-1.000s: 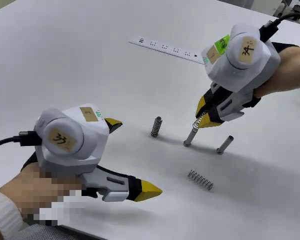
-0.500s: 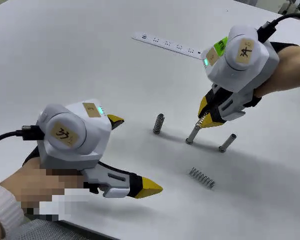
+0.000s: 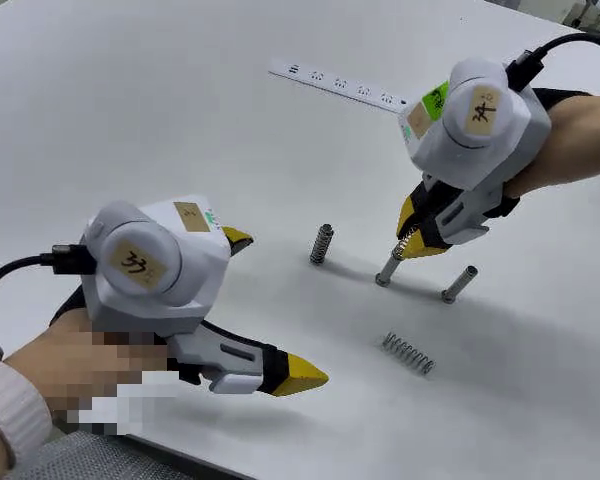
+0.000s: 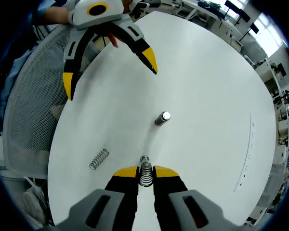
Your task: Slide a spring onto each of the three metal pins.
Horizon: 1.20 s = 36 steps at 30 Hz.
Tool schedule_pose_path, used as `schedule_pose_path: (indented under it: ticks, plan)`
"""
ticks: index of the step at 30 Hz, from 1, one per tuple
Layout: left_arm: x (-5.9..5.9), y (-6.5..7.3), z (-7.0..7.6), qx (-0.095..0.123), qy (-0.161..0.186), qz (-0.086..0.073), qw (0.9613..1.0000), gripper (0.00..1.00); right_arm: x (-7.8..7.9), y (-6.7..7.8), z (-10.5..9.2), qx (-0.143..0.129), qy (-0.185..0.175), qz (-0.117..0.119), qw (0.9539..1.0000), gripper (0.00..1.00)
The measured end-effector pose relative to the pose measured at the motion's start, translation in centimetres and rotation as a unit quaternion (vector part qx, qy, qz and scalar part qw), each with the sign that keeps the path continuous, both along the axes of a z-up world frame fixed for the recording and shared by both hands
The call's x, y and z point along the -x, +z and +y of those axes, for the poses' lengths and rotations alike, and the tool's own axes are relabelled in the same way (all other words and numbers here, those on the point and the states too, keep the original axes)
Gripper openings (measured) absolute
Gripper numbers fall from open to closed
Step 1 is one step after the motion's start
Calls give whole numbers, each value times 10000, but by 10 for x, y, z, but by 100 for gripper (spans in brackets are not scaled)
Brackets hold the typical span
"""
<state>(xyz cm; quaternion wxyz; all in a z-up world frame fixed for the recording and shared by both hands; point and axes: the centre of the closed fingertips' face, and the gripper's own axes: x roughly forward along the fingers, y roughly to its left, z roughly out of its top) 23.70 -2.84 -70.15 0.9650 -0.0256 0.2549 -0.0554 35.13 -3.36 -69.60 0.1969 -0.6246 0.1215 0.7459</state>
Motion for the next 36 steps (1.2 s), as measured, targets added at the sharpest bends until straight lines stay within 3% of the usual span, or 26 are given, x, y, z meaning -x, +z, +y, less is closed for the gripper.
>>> schedule_pose_path:
  ticks: [19,36]
  plan:
    - [1,0,-1,-5,-58,-1,10000,100,1,-25,2,164,29,-160,9997,13]
    - [-1,-2,-5,9,-124,38,9999,100,0,-44,0,126,-29,-185,9997,13]
